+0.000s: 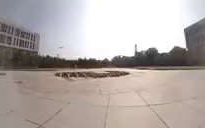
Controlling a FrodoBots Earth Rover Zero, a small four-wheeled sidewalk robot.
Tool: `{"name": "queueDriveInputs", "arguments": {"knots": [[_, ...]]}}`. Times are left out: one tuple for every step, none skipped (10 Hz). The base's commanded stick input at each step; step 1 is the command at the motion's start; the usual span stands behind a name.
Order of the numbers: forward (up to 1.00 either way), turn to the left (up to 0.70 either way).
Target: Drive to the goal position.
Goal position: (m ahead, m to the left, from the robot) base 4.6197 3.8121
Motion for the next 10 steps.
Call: {"name": "queueDriveInputs", "arguments": {"knots": [[0.70, 0.00], [0.70, 0.00], [0.70, 0.00], [0.70, 0.00], [0.70, 0.00], [0.70, 0.00], [0.70, 0.13], [0.70, 0.35], [0.70, 0.35], [0.70, 0.35]]}}
